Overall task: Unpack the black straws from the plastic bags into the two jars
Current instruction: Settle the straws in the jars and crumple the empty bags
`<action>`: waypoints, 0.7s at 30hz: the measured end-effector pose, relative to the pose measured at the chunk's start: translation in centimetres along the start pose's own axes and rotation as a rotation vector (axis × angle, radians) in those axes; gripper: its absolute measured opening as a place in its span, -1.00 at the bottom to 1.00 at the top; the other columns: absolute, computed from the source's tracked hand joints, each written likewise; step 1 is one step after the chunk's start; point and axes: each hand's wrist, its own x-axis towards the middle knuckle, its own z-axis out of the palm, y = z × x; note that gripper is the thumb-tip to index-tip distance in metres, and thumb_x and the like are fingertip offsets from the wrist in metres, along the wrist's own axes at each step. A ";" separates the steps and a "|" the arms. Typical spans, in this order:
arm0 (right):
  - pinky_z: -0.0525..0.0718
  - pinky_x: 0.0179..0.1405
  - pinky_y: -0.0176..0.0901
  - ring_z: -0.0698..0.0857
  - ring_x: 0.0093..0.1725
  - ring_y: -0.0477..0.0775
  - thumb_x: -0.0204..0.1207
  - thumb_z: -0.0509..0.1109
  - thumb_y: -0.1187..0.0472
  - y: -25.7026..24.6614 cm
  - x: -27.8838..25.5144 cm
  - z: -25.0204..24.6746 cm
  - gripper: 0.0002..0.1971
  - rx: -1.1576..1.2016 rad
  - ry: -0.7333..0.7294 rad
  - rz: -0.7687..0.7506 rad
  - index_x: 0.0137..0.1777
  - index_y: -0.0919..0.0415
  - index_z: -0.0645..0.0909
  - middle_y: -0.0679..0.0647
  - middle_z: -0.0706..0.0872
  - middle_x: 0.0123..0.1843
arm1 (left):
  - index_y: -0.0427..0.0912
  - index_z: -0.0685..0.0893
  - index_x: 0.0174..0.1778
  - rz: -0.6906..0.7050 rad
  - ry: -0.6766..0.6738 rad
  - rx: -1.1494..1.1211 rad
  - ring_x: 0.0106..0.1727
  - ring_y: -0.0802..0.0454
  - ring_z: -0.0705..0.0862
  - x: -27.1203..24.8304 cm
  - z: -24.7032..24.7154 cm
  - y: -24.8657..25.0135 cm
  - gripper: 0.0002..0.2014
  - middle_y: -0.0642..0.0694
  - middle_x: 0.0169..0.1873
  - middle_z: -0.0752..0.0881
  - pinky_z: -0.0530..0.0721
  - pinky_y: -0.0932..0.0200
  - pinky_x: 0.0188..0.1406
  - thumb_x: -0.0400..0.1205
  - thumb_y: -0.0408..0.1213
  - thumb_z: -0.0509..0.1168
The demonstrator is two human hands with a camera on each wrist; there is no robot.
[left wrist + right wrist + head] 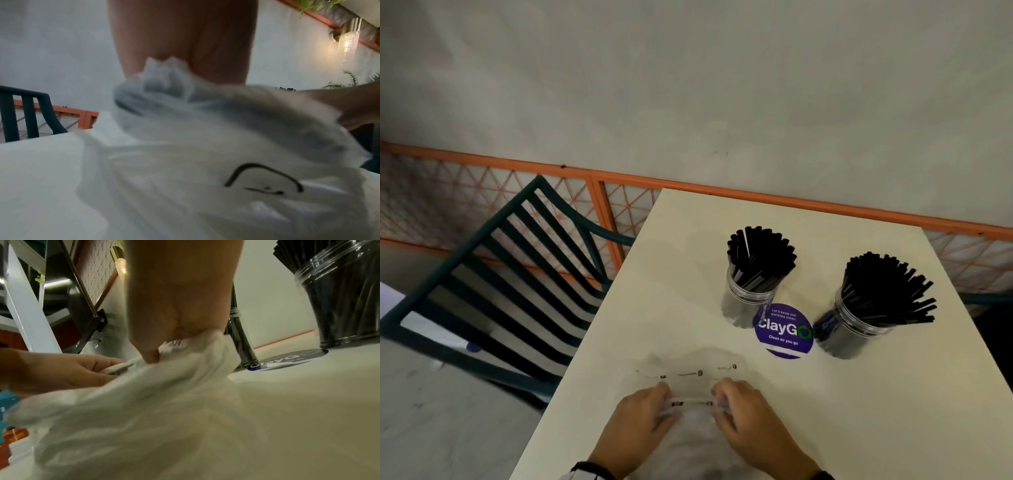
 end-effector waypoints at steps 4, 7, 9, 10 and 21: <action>0.50 -0.28 -0.33 0.58 -0.24 -0.06 0.58 0.22 0.17 -2.3 -0.5 -1.2 -0.83 0.289 0.137 0.026 -0.14 -0.12 0.31 0.01 0.62 -0.24 | 0.01 0.36 -0.07 -0.061 0.120 -0.275 -0.27 0.27 0.61 -1.0 -1.0 2.4 -0.90 0.14 -0.27 0.63 0.50 0.39 -0.28 0.63 -0.16 0.19; 0.53 0.01 -0.52 0.56 0.09 -0.31 0.53 0.33 0.07 -4.2 -1.0 -2.5 -0.74 0.515 0.132 0.021 0.11 -0.23 0.36 -0.28 0.57 0.04 | 0.00 0.35 -0.18 -0.086 0.239 -0.550 -0.48 0.25 0.51 -1.8 -1.7 4.3 -0.85 0.04 -0.42 0.54 0.41 0.38 -0.50 0.66 -0.33 0.12; 0.41 0.22 -0.59 0.41 0.29 -0.42 0.29 0.48 -0.19 -5.3 -1.5 -3.1 -0.31 0.461 0.018 -0.050 0.38 -0.26 0.24 -0.45 0.37 0.27 | -0.11 0.39 -0.15 -0.120 0.302 -0.737 -0.48 0.25 0.47 -2.2 -2.0 5.8 -0.90 -0.04 -0.39 0.54 0.44 0.37 -0.48 0.67 -0.36 0.07; 0.38 0.27 -0.57 0.34 0.34 -0.44 0.17 0.53 -0.27 -5.6 -1.7 -3.1 -0.09 0.380 -0.044 -0.076 0.48 -0.23 0.13 -0.50 0.27 0.32 | -0.18 0.40 -0.12 -0.143 0.315 -0.835 -0.41 0.22 0.51 -2.4 -2.1 6.5 -0.93 -0.09 -0.34 0.55 0.49 0.33 -0.40 0.67 -0.37 0.06; 0.48 0.16 -0.50 0.63 0.12 -0.24 0.12 0.15 0.52 -3.0 -6.9 -4.1 -0.38 0.605 0.247 -0.089 -0.15 -0.28 0.68 -0.29 0.68 0.01 | -0.31 0.74 -0.26 -0.144 0.243 -1.343 -0.48 0.37 0.70 -6.5 0.8 9.7 -0.33 0.09 -0.47 0.80 0.61 0.53 -0.45 -0.22 -0.01 0.66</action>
